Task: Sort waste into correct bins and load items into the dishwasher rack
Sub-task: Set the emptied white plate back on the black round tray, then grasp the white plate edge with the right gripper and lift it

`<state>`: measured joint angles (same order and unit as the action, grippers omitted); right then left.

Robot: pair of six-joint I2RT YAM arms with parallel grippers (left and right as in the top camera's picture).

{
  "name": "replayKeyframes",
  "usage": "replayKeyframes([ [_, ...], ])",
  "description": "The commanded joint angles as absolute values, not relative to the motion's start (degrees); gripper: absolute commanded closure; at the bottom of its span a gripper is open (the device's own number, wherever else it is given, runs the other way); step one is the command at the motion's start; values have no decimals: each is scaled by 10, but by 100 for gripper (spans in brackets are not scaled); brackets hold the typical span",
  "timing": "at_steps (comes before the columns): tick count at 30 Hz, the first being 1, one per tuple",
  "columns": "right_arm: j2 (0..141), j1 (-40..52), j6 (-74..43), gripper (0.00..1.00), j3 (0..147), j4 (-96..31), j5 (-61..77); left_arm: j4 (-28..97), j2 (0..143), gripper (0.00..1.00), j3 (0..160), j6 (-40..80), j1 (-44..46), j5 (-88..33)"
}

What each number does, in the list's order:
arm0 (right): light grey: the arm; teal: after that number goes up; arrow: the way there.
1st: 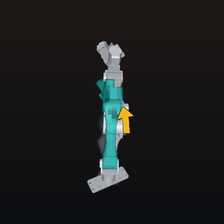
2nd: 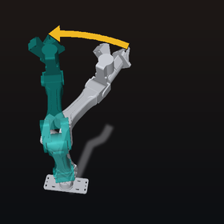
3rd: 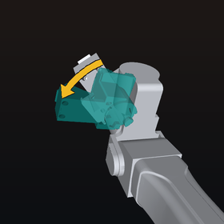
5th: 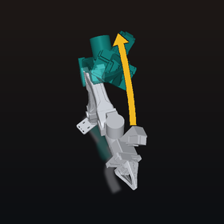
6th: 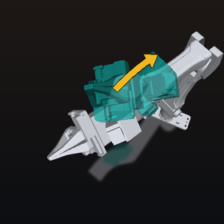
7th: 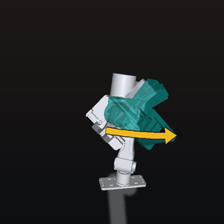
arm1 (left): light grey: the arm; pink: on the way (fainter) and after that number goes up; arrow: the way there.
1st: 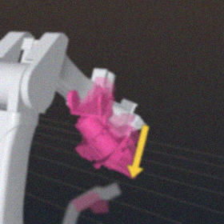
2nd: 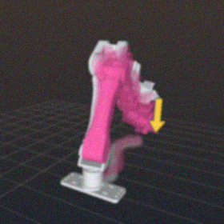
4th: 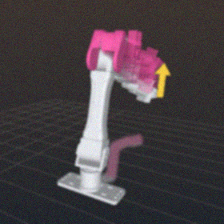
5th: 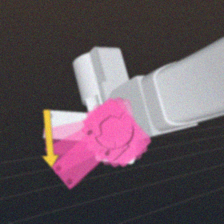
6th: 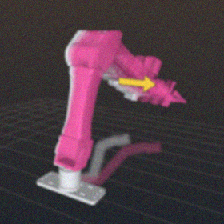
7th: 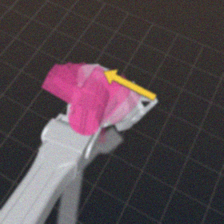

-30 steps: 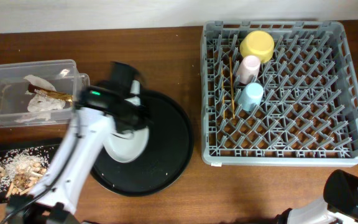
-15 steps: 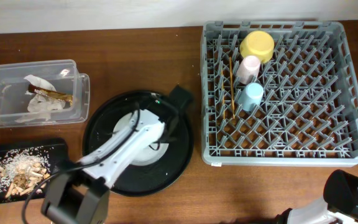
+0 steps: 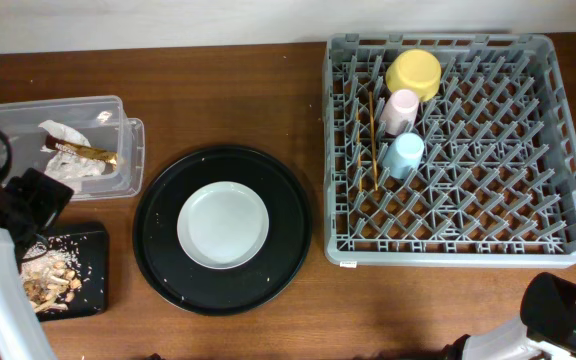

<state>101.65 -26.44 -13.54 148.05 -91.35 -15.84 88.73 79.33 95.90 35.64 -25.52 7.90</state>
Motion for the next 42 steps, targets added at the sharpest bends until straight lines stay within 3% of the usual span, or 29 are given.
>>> replayKeyframes([
  [1,1017,-266,-204,2,1483,-903,-30,888,794,1,963,356,-263,69],
  [3,1017,-266,-245,2,1483,-960,238,888,794,1,963,356,-263,69],
  [6,1017,-219,-189,2,1477,-973,471,888,794,1,963,356,-263,68],
  [12,1023,176,-159,2,1383,-933,248,888,794,1,963,356,-263,69],
  [15,1037,265,-160,2,1340,-841,231,888,794,1,963,356,-263,69],
  [18,1085,344,-232,2,1244,-821,75,888,794,1,963,356,-263,69],
  [21,1152,392,-245,0,1149,-744,72,888,794,1,963,356,-263,68],
  [25,1275,432,-262,25,1131,-676,70,888,794,1,963,356,-263,68],
  [32,1355,434,-267,30,1130,-656,51,888,794,1,963,356,-263,69],
  [33,1355,434,-267,39,1130,-655,48,888,794,1,963,356,-263,69],
  [34,1355,435,-269,61,1121,-648,49,888,794,1,963,356,-263,68],
  [39,1355,434,-276,70,1100,-636,49,888,794,1,963,356,-263,68],
  [41,1355,434,-276,94,1100,-636,49,888,794,1,963,356,-263,69],
  [42,1355,434,-280,96,1100,-636,49,888,794,1,963,356,-263,68],
])
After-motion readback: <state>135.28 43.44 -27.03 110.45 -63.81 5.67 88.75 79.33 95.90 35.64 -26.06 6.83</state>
